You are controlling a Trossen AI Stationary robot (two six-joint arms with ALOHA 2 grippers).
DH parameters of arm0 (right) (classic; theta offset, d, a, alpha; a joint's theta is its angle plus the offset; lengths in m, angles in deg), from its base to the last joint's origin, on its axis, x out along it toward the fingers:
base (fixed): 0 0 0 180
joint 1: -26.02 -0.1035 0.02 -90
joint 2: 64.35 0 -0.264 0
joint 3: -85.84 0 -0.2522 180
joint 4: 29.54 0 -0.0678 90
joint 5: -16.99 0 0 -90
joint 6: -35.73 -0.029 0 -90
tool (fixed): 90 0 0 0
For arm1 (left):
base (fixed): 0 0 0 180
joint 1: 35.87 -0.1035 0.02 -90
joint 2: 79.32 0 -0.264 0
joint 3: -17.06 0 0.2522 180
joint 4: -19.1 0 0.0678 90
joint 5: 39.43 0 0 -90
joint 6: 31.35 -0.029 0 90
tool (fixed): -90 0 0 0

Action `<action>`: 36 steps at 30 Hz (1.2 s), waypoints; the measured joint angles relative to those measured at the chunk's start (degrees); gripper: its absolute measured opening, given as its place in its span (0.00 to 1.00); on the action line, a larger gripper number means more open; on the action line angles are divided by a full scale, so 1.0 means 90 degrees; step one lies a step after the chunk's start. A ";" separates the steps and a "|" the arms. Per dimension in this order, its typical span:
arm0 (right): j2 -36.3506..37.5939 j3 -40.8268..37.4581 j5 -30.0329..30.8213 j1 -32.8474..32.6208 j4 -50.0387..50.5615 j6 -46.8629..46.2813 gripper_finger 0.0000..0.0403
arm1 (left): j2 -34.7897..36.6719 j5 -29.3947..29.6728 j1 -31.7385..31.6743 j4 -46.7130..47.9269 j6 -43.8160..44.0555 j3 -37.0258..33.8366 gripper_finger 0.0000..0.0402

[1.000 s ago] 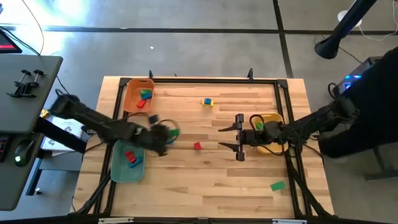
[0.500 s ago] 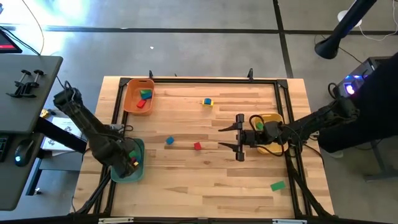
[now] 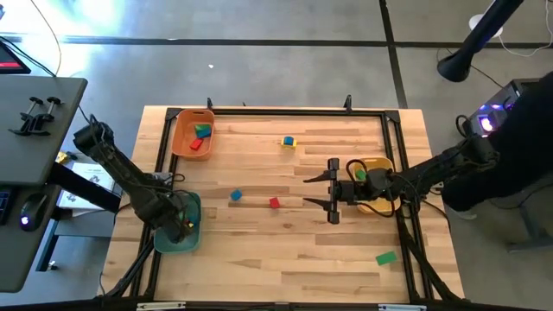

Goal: Sort blocks by size
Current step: Put the green arch block into the blue bin, then put the blue half-circle block into the yellow bin

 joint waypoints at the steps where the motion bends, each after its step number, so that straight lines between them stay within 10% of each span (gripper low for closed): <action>1: 0.0000 0.0000 -0.0001 0.0000 0.0021 -0.0003 0.54 | 0.0001 0.0017 -0.0034 0.0020 -0.0004 0.0000 0.43; 16: 0.0000 0.0000 0.0001 0.0013 0.0193 -0.0148 0.54 | 0.0001 0.0213 -0.0454 0.0517 -0.0679 0.0525 0.58; 22: -0.0002 0.0000 0.0009 0.0085 0.0292 -0.0447 0.54 | -0.0002 0.1659 -0.0918 0.0259 -0.1350 0.1092 0.56; 36: -0.0005 0.0000 0.0004 0.0095 0.0442 -0.1046 0.54 | -0.0305 0.6003 -0.2200 -0.3231 -0.6295 0.0899 0.54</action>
